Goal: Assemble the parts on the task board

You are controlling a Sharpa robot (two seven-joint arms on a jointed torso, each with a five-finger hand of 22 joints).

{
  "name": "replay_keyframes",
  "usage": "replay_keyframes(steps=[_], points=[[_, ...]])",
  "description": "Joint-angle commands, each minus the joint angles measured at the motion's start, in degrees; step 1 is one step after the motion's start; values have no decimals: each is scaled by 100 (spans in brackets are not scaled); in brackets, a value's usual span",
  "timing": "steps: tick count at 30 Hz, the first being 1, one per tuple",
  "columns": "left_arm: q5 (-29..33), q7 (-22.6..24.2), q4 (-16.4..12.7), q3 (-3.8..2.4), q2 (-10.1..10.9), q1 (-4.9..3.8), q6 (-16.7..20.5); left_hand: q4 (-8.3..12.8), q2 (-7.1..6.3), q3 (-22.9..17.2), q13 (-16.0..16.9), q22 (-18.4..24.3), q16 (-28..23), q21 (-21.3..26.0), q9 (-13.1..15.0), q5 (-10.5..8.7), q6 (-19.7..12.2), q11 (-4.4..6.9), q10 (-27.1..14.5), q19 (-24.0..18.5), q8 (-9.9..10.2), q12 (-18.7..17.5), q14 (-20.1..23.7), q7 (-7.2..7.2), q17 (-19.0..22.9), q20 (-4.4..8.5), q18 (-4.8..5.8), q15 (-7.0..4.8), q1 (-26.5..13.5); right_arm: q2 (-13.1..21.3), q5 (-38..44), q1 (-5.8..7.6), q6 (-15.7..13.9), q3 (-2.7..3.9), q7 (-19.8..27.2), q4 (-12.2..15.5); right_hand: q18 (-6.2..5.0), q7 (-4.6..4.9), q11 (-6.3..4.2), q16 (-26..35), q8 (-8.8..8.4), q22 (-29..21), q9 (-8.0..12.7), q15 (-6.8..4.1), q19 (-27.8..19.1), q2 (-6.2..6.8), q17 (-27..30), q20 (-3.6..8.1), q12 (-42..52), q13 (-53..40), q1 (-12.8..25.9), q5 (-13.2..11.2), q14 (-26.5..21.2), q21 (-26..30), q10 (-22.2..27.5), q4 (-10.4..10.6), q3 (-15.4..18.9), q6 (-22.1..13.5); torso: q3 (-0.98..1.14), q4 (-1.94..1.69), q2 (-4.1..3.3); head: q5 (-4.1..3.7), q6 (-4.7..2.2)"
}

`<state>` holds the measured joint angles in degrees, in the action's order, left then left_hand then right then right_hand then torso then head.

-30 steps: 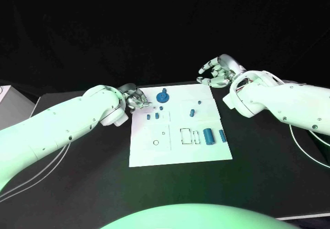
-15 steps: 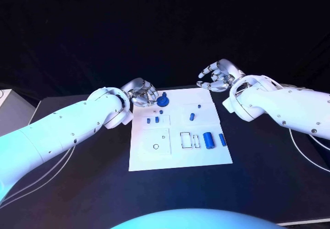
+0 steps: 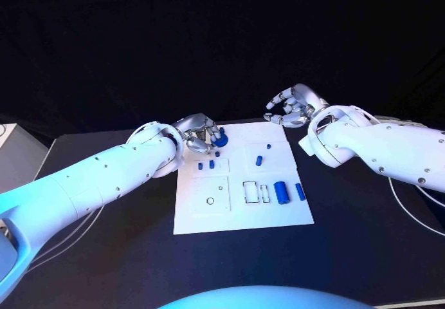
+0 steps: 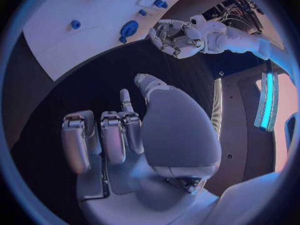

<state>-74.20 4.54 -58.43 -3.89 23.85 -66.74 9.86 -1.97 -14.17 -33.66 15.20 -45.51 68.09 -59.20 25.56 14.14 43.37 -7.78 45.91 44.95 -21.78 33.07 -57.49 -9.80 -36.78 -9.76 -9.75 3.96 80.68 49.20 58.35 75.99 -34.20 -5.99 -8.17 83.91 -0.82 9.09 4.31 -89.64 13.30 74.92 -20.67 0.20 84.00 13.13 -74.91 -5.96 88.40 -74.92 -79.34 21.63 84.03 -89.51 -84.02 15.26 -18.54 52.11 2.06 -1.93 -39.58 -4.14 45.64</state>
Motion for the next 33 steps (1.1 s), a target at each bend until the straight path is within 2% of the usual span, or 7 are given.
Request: replay_keyframes(steps=[1,18,22,26,28,31,33], points=[[-449,-32,58,13,-59,-5,-288,12,-12,48,-41,-6,74,-22,-45,-16,4,-25,-54,36,52,-58,-25,15,16,-1,-75,5,-49,-6,35,-2,20,4,59,4,59,-2,-5,-8,18,1439,-7,-27,563,45,-1443,24,5,-1381,-3,39,581,32,-447,2,-21,-39,3,-4,-3,-14,-5],[-570,-302,225,59,-224,-5,-398,24,6,34,-163,-41,400,-83,-142,5,317,0,27,125,35,-31,-119,2,34,0,-83,-6,-100,-22,21,-2,-58,4,99,11,51,-1,-4,4,22,1414,-7,-27,549,50,-1415,24,-28,-1354,1,45,574,64,-415,0,-36,-45,0,-10,7,-61,19],[-614,-353,248,60,-253,-5,-473,21,-3,9,-238,-47,468,-94,-180,-2,403,10,72,149,58,-103,-158,-10,35,12,-83,-15,-118,-32,-51,-1,-162,4,197,6,-29,1,-6,152,29,1174,-8,-36,415,79,-1098,22,-347,-1095,7,50,490,358,-110,-9,-93,-75,-1,-9,7,-63,22],[-639,-380,292,63,-285,-4,-524,18,-13,-10,-334,-49,516,-97,-223,-11,484,9,110,166,91,-216,-167,-20,78,17,-81,-15,-137,-43,-157,0,-310,4,339,-4,-330,-36,-63,775,133,150,-56,-99,-141,176,-97,81,-1678,2,39,45,202,1671,914,-24,-332,-115,-2,-7,4,-70,23],[-647,-380,323,66,-310,-3,-523,23,-12,-28,-403,-51,545,-98,-257,-12,518,9,152,177,130,-300,-171,-32,112,19,-80,-16,-136,-51,-232,0,-404,4,443,-8,-557,-61,-96,1339,232,-787,-109,-131,-548,252,595,127,-3049,1201,66,41,11,2898,1731,-38,-525,-159,-3,-8,3,-76,23],[-653,-376,347,69,-334,-3,-507,36,-2,-54,-479,-58,586,-107,-293,-17,566,11,227,191,173,-393,-193,-48,128,22,-81,-19,-124,-56,-290,2,-479,4,525,-6,-679,-73,-109,1850,321,-1476,-156,-149,-722,293,1108,142,-4328,2390,105,39,-131,3802,2297,-65,-698,-201,-1,-9,-2,-81,20],[-655,-372,365,70,-354,-3,-503,44,-2,-64,-521,-63,609,-114,-318,-22,569,9,268,200,212,-446,-205,-56,142,24,-81,-19,-120,-66,-324,2,-519,4,576,-10,-740,-70,-111,2149,352,-1839,-171,-154,-825,310,1398,140,-4562,2644,123,36,-233,4281,2303,-89,-749,-219,1,-11,-3,-86,17]])
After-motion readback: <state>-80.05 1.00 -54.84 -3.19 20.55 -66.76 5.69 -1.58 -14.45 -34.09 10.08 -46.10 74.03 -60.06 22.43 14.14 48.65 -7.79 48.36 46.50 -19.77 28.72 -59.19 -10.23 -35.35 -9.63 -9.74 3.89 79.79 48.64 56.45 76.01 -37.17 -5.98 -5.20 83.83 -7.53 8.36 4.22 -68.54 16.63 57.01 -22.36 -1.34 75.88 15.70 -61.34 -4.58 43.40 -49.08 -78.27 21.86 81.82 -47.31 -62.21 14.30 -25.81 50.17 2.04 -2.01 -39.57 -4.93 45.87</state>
